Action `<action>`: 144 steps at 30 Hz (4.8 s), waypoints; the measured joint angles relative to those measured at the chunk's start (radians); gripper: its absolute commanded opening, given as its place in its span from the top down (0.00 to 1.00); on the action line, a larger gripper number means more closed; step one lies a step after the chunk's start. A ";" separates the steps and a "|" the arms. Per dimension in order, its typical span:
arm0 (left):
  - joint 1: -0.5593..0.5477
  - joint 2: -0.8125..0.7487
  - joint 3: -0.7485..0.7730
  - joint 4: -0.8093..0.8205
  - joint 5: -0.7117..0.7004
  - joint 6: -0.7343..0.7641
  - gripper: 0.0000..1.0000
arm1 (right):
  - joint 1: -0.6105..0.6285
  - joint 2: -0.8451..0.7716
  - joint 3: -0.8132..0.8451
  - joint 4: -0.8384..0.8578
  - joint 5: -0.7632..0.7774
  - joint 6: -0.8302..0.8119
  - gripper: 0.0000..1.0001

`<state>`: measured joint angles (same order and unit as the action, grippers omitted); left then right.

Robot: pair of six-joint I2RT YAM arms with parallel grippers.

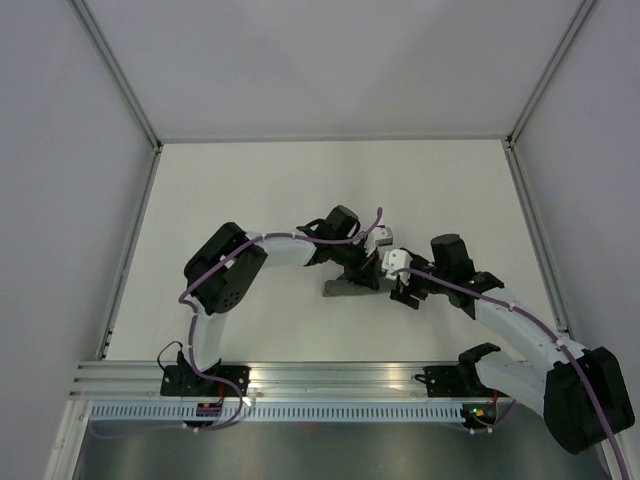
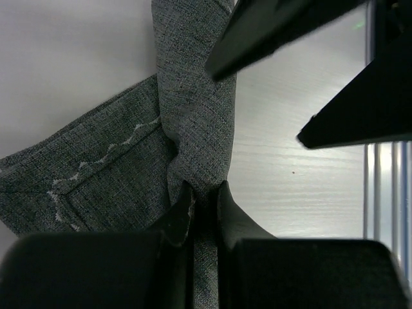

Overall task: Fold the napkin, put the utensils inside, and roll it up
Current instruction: Roll the napkin at the center of the board.

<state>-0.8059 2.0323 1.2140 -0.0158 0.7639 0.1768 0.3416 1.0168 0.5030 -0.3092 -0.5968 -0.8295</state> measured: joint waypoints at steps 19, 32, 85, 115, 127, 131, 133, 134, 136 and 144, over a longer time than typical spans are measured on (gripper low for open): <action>0.006 0.075 0.093 -0.169 0.155 -0.050 0.81 | 0.293 0.144 -0.081 0.225 0.280 -0.001 0.52; 0.005 0.068 0.091 -0.182 0.110 -0.087 0.61 | 0.297 0.212 -0.024 0.139 0.264 -0.016 0.82; -0.277 -0.637 -0.614 0.565 -0.920 -0.001 0.49 | 0.013 0.962 0.719 -0.708 -0.177 -0.204 0.84; -0.377 -0.177 -0.351 0.407 -0.946 0.298 0.61 | -0.018 1.058 0.790 -0.812 -0.235 -0.187 0.81; -0.342 -0.174 -0.314 0.338 -0.860 0.278 0.98 | -0.021 1.054 0.790 -0.836 -0.249 -0.167 0.44; -0.321 -0.174 -0.296 0.309 -0.803 0.253 0.98 | -0.021 1.036 0.789 -0.848 -0.240 -0.156 0.38; -0.309 -0.174 -0.291 0.305 -0.769 0.238 0.98 | -0.024 1.023 0.790 -0.842 -0.224 -0.142 0.34; -0.303 -0.173 -0.289 0.302 -0.757 0.232 0.98 | -0.027 1.017 0.790 -0.834 -0.215 -0.130 0.31; -0.295 -0.171 -0.282 0.293 -0.736 0.220 0.98 | -0.042 1.006 0.801 -0.822 -0.201 -0.101 0.21; -0.255 -0.164 -0.256 0.261 -0.641 0.172 0.98 | -0.192 0.945 0.914 -0.724 -0.202 -0.009 0.19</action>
<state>-1.0611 1.8679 0.9577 0.2447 0.1226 0.3492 0.1493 1.9614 1.4174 -1.0336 -0.7990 -0.8387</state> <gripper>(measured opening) 0.293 0.805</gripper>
